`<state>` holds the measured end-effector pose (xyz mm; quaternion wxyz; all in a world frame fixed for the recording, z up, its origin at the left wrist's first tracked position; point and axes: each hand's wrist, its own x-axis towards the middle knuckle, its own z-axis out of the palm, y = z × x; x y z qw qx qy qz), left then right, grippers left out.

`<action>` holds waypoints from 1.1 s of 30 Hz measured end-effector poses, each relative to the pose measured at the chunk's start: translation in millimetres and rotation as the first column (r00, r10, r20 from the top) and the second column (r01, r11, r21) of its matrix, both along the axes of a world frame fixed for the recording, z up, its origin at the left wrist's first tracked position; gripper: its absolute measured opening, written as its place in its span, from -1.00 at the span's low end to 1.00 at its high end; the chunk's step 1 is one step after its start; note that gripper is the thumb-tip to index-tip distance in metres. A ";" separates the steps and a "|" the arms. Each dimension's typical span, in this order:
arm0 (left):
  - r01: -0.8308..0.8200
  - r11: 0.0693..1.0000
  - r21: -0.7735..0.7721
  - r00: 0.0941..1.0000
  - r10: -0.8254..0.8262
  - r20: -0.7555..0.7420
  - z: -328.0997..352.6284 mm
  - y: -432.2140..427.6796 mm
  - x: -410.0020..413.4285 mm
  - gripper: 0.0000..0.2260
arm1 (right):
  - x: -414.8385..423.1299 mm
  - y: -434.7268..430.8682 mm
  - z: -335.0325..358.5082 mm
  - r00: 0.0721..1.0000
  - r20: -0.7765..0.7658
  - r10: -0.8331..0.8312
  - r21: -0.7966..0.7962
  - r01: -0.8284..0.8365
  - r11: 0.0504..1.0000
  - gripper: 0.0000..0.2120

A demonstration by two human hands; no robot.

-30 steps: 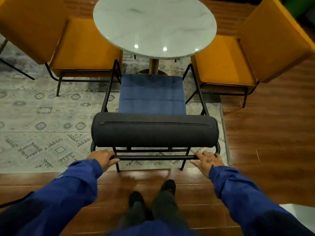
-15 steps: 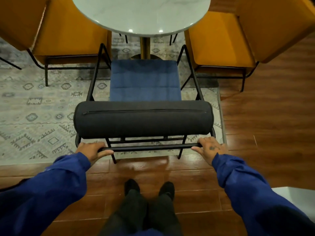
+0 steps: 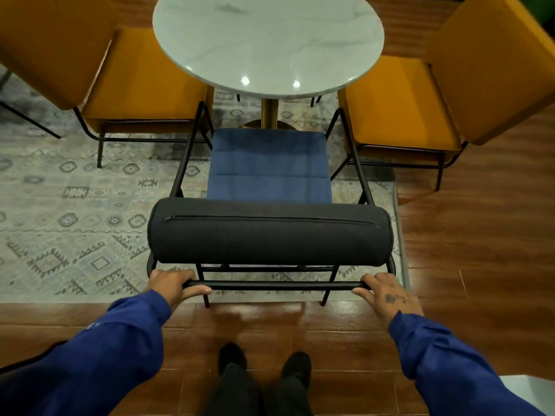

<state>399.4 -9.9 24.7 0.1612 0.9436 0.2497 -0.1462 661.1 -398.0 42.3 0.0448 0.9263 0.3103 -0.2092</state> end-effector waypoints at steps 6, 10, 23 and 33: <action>0.008 0.999 0.039 1.000 -0.009 0.020 -7.3 -9.0 6.3 -0.01 | 11.3 -4.1 1.9 0.999 -0.041 -0.013 -0.033 0.011 0.999 -0.32; 0.024 0.999 0.041 1.000 -0.024 -0.002 -0.3 -10.2 1.6 -0.14 | 1.9 -7.3 0.2 0.999 -0.036 -0.015 -0.008 0.014 1.000 -0.51; -0.006 0.999 -0.045 1.000 0.006 -0.006 -3.7 -19.0 -4.1 -0.19 | -4.1 -20.4 12.2 0.996 -0.080 0.034 -0.098 -0.042 0.994 -0.47; 0.042 0.999 -0.008 0.999 -0.042 0.032 4.2 -8.2 25.6 -0.23 | 33.5 -1.2 20.3 0.991 -0.120 0.060 -0.193 -0.082 0.978 -0.57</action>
